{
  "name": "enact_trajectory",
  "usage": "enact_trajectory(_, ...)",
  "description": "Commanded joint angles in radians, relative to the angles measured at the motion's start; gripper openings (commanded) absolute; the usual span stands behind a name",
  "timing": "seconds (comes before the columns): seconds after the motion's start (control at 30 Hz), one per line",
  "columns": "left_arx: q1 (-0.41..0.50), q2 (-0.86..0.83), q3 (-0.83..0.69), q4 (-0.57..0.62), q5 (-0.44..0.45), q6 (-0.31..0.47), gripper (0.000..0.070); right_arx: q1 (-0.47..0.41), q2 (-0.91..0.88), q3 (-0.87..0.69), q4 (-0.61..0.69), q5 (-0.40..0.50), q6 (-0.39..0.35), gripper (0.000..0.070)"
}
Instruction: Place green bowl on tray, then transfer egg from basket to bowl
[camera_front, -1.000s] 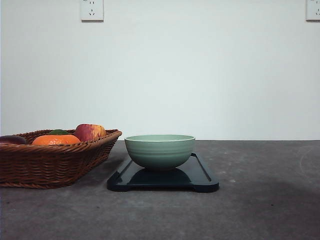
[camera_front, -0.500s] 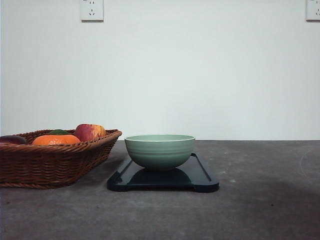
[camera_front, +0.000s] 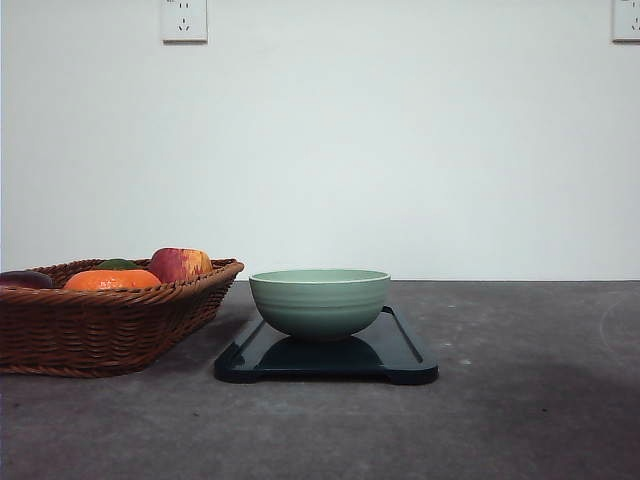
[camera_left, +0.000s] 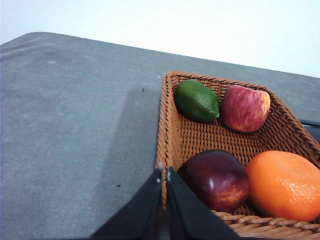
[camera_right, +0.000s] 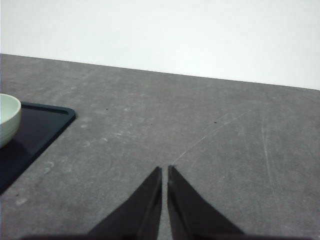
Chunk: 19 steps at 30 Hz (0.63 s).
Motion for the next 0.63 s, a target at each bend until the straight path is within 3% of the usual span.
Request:
enact_trajectory(0.0,0.001,-0.001,-0.019,-0.007,-0.003,0.011,0.0000,0.000,0.001,-0.004,0.011,0.000,0.013,0.0012)
enact_trajectory(0.6,0.001,-0.001,-0.019,-0.007,-0.003,0.011,0.0000,0.000,0.001,-0.004,0.011,0.000,0.013,0.0012)
